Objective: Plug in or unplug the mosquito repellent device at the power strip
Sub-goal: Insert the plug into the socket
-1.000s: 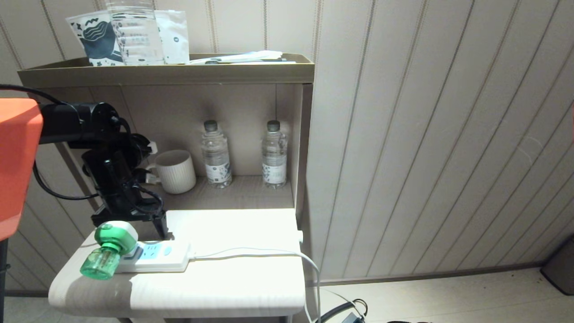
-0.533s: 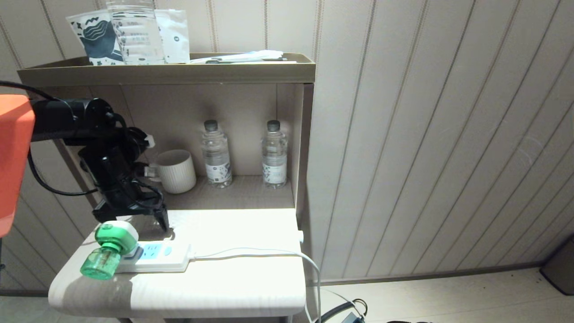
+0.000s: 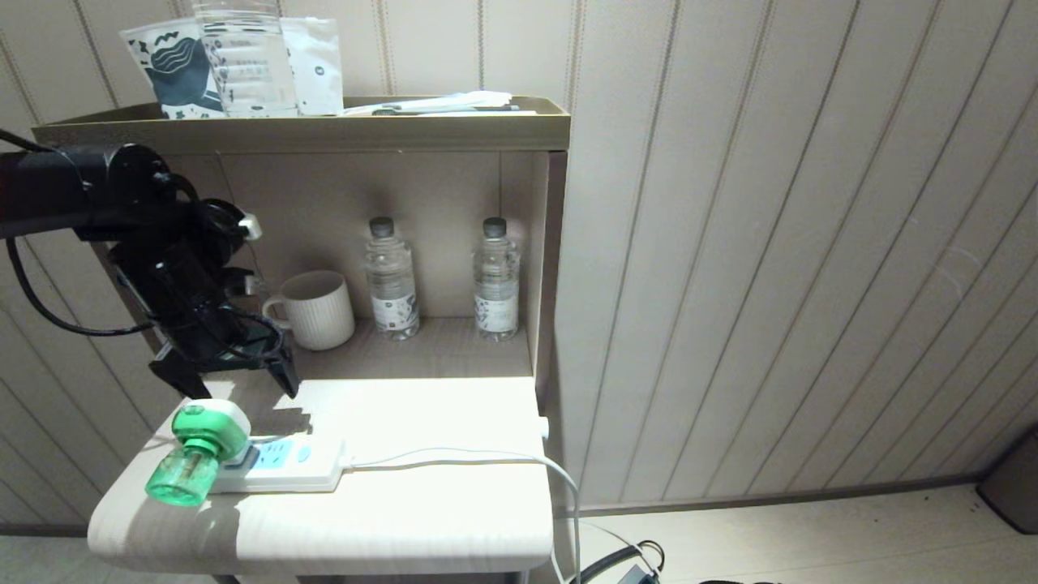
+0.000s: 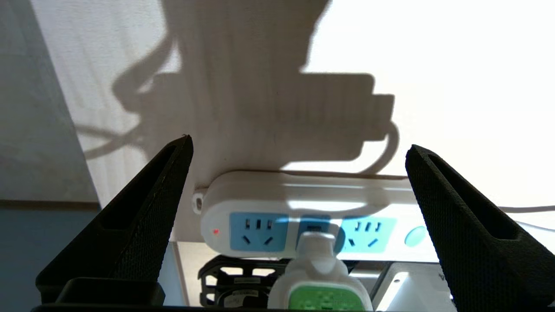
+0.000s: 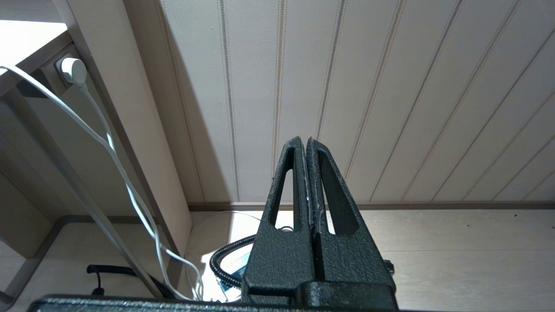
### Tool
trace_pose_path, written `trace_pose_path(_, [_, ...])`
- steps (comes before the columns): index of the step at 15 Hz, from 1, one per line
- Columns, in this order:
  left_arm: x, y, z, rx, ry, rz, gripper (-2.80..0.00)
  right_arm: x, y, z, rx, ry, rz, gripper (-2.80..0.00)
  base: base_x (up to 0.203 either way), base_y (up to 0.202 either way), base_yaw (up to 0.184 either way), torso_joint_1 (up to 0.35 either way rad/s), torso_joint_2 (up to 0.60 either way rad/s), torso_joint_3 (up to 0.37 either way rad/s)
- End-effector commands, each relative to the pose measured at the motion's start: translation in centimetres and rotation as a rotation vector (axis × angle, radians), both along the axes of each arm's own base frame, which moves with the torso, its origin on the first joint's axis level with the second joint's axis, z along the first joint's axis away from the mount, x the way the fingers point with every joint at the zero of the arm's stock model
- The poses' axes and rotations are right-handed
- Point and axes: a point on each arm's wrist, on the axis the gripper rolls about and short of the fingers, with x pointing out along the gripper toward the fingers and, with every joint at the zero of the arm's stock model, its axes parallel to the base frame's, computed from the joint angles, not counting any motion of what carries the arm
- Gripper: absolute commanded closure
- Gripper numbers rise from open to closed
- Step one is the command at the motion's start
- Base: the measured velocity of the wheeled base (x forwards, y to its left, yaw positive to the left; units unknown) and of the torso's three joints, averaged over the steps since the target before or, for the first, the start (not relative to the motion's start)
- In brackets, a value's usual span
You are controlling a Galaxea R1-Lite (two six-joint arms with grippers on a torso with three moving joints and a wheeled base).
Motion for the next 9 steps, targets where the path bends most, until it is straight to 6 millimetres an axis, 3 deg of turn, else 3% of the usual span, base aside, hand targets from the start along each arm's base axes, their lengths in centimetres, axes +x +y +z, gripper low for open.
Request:
trace_pose_path(1, [-1.0, 0.1, 1.5, -0.002, -0.037, 0.001, -2.80, 0.0, 0.0, 0.0, 0.000, 0.001, 0.000, 0.00, 0.000, 0.000, 0.000, 0.000, 0.00, 0.000])
trace_pose_path(5, [-2.8, 0.2, 3.6, -0.005, -0.064, 0.014, -2.80, 0.0, 0.0, 0.0, 0.000, 0.001, 0.000, 0.00, 0.000, 0.000, 0.000, 0.000, 0.00, 0.000])
trace_pose_path(9, [-4.6, 0.1, 4.1, -0.034, 0.022, 0.005, -2.80, 0.0, 0.0, 0.0, 0.000, 0.001, 0.000, 0.00, 0.000, 0.000, 0.000, 0.000, 0.00, 0.000])
